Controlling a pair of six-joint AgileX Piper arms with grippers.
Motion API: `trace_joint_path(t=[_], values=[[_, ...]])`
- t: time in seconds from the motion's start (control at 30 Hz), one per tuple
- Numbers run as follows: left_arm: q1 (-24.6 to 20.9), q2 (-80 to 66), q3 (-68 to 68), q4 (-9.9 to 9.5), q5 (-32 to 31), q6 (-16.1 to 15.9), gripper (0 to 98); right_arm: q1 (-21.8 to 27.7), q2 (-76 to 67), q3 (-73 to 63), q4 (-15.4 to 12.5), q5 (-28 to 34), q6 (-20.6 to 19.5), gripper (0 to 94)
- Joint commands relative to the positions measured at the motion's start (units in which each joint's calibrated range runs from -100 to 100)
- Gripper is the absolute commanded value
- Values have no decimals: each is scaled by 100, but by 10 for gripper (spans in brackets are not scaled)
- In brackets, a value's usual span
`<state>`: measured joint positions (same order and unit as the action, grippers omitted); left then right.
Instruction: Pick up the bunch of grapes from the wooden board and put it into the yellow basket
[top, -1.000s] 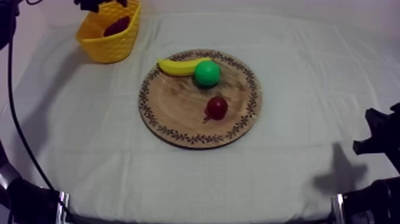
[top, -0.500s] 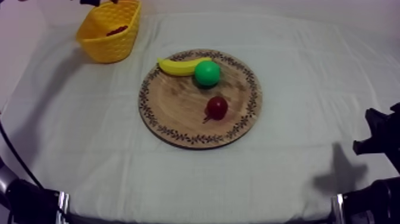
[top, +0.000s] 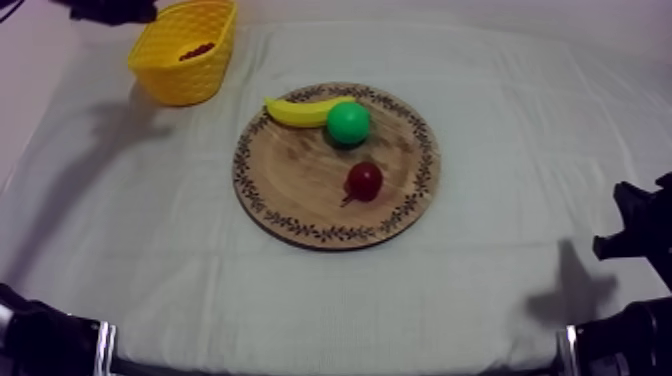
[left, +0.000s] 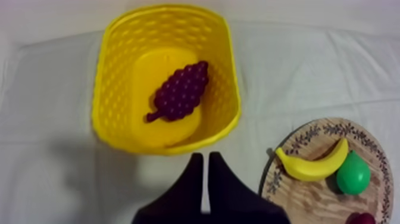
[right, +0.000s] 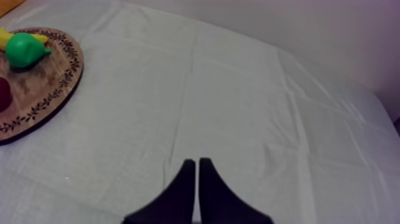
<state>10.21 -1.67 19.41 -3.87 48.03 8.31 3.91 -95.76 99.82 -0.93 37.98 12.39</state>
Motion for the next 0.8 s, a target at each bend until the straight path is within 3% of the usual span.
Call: trace_joint_path(t=[0.0,0.23,0.4,0.5,0.6,0.77], values=[[-35,-1159,1518,6,-159,-7,2,0,0,-4,-2,0,4,3],[-274,-2980,3415,88,-587,-177,0,0,0,-4,-2,0,3,3],[-670,-4194,4590,677,-855,-1166,0,0,0,-4,-2,0,4,3],[-839,-4910,5203,909,-1051,-1522,0,0,0,-4,-2,0,4,3],[-891,-5627,5779,929,-1312,-1588,0,0,0,-4,-2,0,4,3],[-870,-6798,6516,829,-1584,-1411,0,0,0,-4,-2,0,4,3]])
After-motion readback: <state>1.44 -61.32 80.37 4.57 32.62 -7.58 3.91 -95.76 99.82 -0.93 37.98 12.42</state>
